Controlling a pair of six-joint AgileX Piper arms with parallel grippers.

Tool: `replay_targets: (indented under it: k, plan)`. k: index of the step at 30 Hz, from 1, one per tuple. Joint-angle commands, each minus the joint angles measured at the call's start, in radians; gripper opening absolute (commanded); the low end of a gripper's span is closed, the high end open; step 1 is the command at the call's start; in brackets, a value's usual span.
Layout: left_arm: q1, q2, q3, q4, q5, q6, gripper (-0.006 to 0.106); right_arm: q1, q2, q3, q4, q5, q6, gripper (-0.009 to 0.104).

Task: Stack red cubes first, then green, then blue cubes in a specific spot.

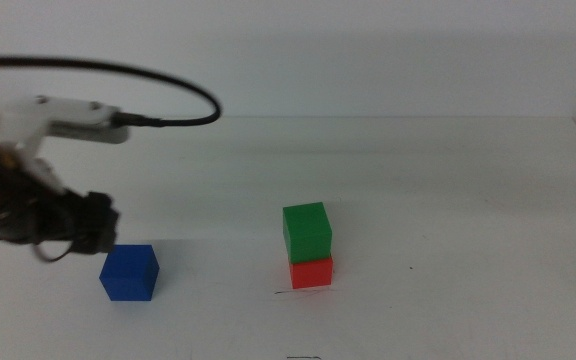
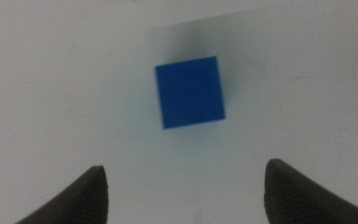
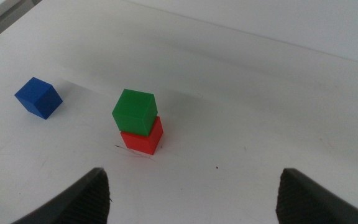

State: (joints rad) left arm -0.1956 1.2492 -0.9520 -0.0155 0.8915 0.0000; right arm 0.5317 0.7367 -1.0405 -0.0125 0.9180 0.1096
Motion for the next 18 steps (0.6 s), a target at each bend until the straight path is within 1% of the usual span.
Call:
replay_targets:
  k: [1,5,9,12,18]
  plan:
    - [-0.028,0.065,-0.081,0.015,0.005,-0.055,0.083,-0.008,0.003,-0.027,-0.008,-0.067,-0.013,0.075]
    - [-0.036,0.2,-0.159,0.015,0.039,-0.06,0.083,-0.008,0.003,-0.027,-0.008,-0.067,-0.013,0.075]
    - [-0.036,0.304,-0.199,0.015,0.018,-0.06,0.083,-0.008,0.003,-0.027,-0.008,-0.067,-0.013,0.075]
    - [-0.036,0.363,-0.216,0.0,0.01,-0.06,0.083,-0.008,0.003,-0.027,-0.008,-0.067,-0.013,0.075]
    - [-0.036,0.447,-0.22,-0.003,-0.018,-0.06,0.083,-0.008,0.003,-0.027,-0.008,-0.067,-0.013,0.075]
